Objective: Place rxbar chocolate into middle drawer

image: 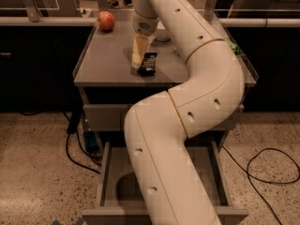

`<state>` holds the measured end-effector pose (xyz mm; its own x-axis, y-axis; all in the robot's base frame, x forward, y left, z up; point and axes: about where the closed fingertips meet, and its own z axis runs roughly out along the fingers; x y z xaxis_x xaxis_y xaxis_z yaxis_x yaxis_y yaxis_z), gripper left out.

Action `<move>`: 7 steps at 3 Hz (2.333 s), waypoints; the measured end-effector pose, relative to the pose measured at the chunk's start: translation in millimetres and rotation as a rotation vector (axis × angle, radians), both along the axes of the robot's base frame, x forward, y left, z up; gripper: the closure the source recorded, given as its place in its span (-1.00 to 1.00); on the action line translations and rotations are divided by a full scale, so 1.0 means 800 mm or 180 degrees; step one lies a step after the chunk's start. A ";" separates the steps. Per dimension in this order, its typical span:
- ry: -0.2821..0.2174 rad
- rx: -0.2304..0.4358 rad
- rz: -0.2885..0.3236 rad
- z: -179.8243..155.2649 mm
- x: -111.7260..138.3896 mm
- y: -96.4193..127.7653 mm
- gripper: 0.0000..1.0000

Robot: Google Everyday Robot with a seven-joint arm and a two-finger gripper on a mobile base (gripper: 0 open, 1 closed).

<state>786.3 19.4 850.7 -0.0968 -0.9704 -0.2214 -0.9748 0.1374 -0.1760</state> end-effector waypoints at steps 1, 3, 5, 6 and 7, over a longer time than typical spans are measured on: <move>0.0016 0.0004 -0.0035 -0.012 0.005 -0.002 -1.00; 0.0657 -0.0310 -0.0750 -0.077 -0.025 -0.056 -1.00; 0.0629 -0.0289 -0.0778 -0.068 -0.022 -0.053 -0.16; 0.0628 -0.0289 -0.0778 -0.066 -0.026 -0.052 0.32; 0.0628 -0.0289 -0.0778 -0.066 -0.026 -0.052 0.79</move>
Offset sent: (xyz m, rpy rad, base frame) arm -0.0031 -0.0672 -0.0561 -0.1921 0.4286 -0.3132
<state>765.8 -22.6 797.8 -0.3619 -0.9280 -0.0888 -0.9313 0.3641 -0.0093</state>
